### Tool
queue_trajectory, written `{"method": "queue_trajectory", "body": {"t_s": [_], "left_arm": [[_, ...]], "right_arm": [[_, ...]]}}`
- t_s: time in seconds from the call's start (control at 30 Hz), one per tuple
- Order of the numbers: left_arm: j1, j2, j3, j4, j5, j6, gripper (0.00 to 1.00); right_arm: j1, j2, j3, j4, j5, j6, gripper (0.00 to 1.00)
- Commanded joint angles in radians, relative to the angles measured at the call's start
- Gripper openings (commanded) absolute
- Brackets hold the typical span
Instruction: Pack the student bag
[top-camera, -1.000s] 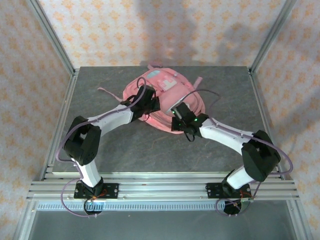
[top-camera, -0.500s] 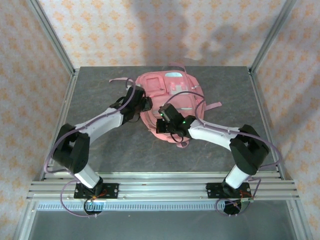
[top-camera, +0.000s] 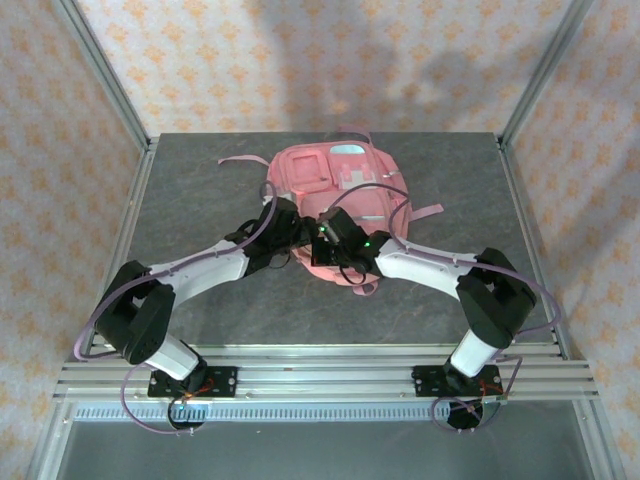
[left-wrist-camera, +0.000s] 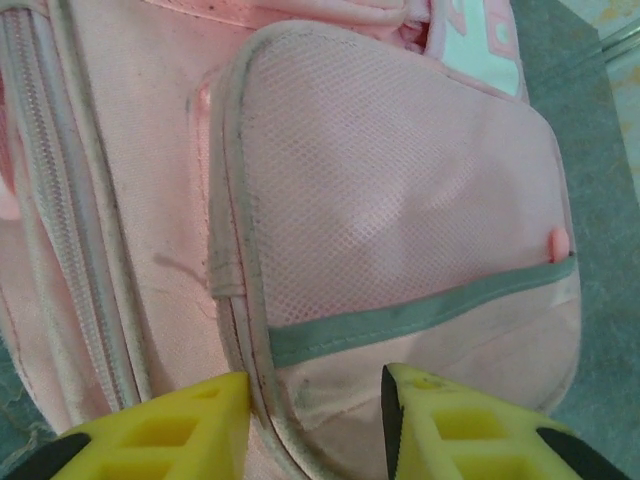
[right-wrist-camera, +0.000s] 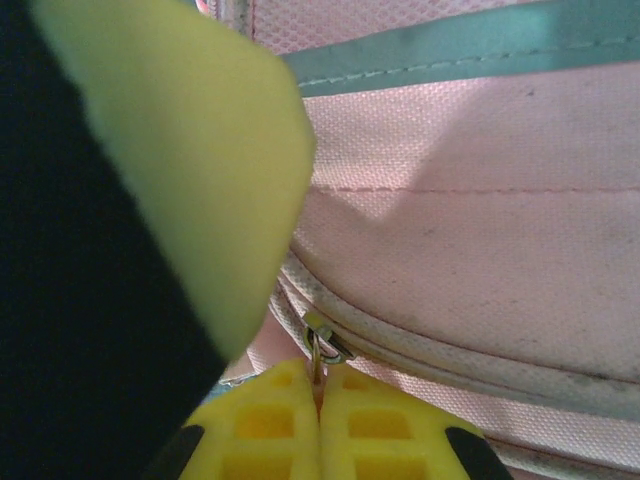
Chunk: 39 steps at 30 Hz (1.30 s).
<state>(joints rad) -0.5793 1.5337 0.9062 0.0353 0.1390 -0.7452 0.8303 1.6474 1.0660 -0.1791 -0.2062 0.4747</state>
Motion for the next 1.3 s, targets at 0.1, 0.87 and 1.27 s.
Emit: {"method": "queue_trajectory", "body": {"t_s": [0.1, 0.87, 1.27], "left_arm": [[0.009, 0.056, 0.032, 0.019, -0.041, 0.001, 0.00], [0.094, 0.079, 0.086, -0.017, -0.007, 0.050, 0.27], [-0.101, 0.173, 0.114, 0.081, 0.011, -0.046, 0.61]], "right_arm": [[-0.017, -0.008, -0.003, 0.017, 0.013, 0.016, 0.00], [-0.214, -0.244, -0.237, -0.051, 0.020, -0.004, 0.00], [-0.214, -0.229, -0.231, -0.017, -0.011, -0.005, 0.00]]}}
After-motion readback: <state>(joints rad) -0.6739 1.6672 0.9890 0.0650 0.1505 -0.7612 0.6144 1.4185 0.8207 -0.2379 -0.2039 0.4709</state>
